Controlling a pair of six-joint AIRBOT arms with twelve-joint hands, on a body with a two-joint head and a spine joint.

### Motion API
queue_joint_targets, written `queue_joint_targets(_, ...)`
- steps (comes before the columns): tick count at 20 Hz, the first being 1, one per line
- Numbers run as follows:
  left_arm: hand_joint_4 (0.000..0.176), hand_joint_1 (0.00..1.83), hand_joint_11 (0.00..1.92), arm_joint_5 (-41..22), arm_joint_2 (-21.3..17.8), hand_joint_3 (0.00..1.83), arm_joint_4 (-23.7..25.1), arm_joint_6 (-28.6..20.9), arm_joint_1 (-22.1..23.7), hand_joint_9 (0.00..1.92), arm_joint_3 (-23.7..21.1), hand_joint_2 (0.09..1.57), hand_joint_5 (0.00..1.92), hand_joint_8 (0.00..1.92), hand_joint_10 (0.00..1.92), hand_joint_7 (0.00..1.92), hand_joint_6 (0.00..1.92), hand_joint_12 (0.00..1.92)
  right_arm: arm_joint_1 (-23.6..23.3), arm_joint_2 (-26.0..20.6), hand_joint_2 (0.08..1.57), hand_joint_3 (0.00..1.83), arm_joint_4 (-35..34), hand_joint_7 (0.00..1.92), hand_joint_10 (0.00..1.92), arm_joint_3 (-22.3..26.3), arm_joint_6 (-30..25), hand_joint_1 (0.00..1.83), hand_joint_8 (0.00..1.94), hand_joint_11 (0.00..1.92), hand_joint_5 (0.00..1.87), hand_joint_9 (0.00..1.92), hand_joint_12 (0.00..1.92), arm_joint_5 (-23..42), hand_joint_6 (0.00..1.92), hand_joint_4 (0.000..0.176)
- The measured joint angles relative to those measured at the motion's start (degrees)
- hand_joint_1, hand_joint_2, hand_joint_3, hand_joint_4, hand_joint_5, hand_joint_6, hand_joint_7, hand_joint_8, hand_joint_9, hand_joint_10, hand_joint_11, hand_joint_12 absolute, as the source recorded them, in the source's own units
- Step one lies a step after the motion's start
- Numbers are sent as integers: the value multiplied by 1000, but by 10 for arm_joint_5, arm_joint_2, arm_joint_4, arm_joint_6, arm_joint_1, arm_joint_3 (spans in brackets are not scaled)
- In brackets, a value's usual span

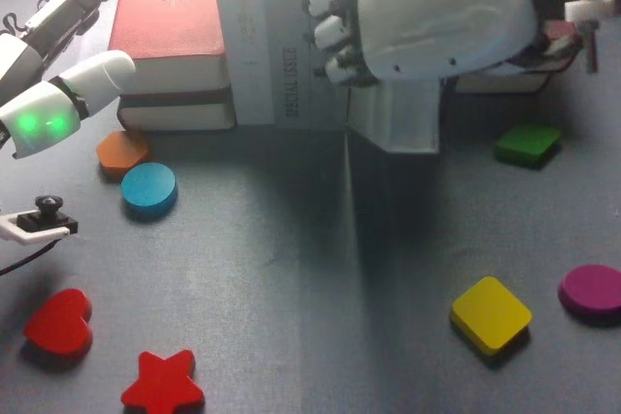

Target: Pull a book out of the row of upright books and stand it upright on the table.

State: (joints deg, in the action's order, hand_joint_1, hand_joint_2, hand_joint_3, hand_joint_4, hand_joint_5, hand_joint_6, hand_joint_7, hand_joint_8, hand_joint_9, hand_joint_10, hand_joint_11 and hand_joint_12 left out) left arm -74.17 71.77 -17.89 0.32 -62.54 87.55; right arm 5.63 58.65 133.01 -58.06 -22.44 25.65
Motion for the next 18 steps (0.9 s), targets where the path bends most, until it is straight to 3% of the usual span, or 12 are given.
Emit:
queue_joint_targets(1,63,342,0,0,0,0,0,0,0,0,0,1356,115,0,0,0,2,77,0,-10,1264,0,-7,589,1689,7,15,1207,1685,645,839,531,1873,8,1169,0)
queue_joint_targets(2,58,345,0,0,0,1,0,0,0,0,0,1359,111,0,0,0,1,15,-5,-23,1281,4,-18,572,1869,16,28,1183,1796,740,807,595,1911,17,1126,0)
queue_joint_targets(4,57,345,0,0,0,1,0,0,0,0,0,1360,110,0,0,0,1,2,-15,-42,1284,5,-46,568,1911,26,47,1178,1819,758,800,611,1919,32,1120,0)
queue_joint_targets(5,57,345,0,0,0,1,0,0,0,0,0,1360,110,0,0,0,1,2,-19,-50,1284,5,-64,568,1911,31,60,1178,1819,758,800,611,1919,37,1120,0)
queue_joint_targets(6,54,324,0,0,0,0,0,0,0,0,0,1356,110,0,0,0,1,0,-26,-61,1254,3,-83,318,1919,38,74,1050,1877,342,747,233,1921,45,1320,0)
queue_joint_targets(7,54,324,0,0,0,0,0,0,0,0,0,1356,110,0,0,0,1,0,-31,-72,1254,3,-99,318,1919,44,83,1050,1877,342,747,233,1921,54,1320,0)
queue_joint_targets(8,54,320,0,0,0,0,-1,0,0,0,0,1356,111,0,0,0,1,0,-34,-82,1339,13,-117,443,1817,48,92,1059,1757,281,659,252,1921,63,1536,0)
queue_joint_targets(9,62,316,0,0,0,0,-1,0,0,0,0,1356,107,0,0,0,0,0,-40,-92,1363,9,-135,473,1777,51,93,1060,1729,272,637,266,1921,73,1589,0)
queue_joint_targets(16,62,316,0,1,2,0,-1,0,0,0,0,1352,88,0,0,0,2,0,-67,-134,1366,6,-202,475,1774,67,94,1060,1727,270,636,266,1921,147,1591,0)
queue_joint_targets(17,44,337,0,0,2,2,-1,0,0,0,0,1361,88,0,0,0,2,0,-69,-137,1366,6,-207,474,1774,68,94,1061,1727,270,636,266,1921,158,1591,0)
queue_joint_targets(18,39,339,0,0,2,1,-1,0,0,0,0,1358,84,0,0,0,0,0,-72,-140,1366,5,-218,475,1774,69,94,1060,1727,270,636,266,1921,165,1591,0)
